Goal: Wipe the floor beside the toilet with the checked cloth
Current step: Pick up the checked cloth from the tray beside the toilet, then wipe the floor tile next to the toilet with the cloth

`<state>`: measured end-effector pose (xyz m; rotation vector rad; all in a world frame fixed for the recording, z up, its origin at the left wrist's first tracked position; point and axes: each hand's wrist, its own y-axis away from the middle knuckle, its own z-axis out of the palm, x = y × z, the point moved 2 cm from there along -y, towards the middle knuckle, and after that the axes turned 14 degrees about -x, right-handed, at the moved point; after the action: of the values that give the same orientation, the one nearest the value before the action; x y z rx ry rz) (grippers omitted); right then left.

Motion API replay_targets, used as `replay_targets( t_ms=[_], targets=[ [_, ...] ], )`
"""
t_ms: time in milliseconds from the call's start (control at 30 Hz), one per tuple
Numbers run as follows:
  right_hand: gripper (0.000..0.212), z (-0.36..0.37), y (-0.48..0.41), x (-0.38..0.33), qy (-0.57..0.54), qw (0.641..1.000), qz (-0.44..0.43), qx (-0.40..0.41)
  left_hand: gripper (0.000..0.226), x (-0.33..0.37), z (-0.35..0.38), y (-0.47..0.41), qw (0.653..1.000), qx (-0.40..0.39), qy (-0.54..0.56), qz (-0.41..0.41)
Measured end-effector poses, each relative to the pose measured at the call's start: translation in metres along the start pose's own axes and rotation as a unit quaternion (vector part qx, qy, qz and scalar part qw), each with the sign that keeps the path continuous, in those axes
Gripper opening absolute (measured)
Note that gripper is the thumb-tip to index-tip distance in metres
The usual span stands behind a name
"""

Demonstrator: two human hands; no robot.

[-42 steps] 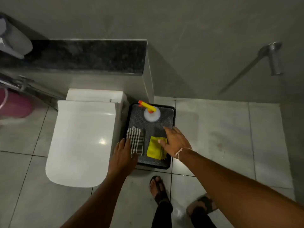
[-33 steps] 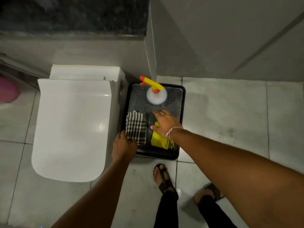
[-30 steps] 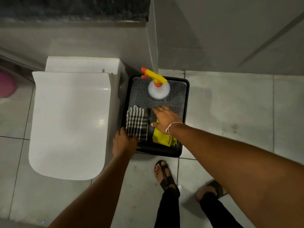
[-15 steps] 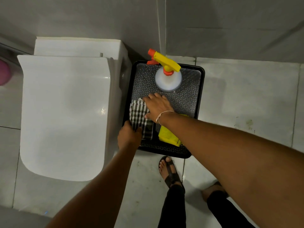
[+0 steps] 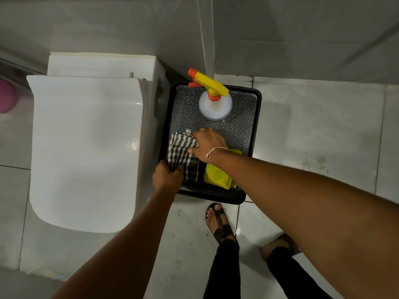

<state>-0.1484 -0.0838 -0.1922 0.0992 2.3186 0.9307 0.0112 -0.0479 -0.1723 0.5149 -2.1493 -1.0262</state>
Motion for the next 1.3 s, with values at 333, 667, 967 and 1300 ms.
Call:
replay_targets(
  t_ms=[333, 667, 967, 1300],
  targets=[
    [0.054, -0.06, 0.089, 0.042, -0.332, 0.942, 0.04, 0.01, 0.036, 0.062, 0.024, 0.081, 0.995, -0.033, 0.026, 0.091],
    [0.035, -0.08, 0.22, 0.178, -0.624, 0.779, 0.042, 0.037, 0.037, 0.116, 0.169, 0.159, 0.984, -0.118, 0.052, 0.122],
    [0.038, -0.053, 0.293, 0.331, -0.701, 0.704, 0.115, 0.009, 0.049, 0.119, 0.339, 0.188, 0.975, -0.177, 0.093, 0.099],
    [0.042, 0.066, 0.27, 0.459, -0.742, 0.631, 0.213, 0.074, 0.044, 0.053, 0.473, 0.111, 0.971, -0.223, 0.051, 0.071]
  ],
)
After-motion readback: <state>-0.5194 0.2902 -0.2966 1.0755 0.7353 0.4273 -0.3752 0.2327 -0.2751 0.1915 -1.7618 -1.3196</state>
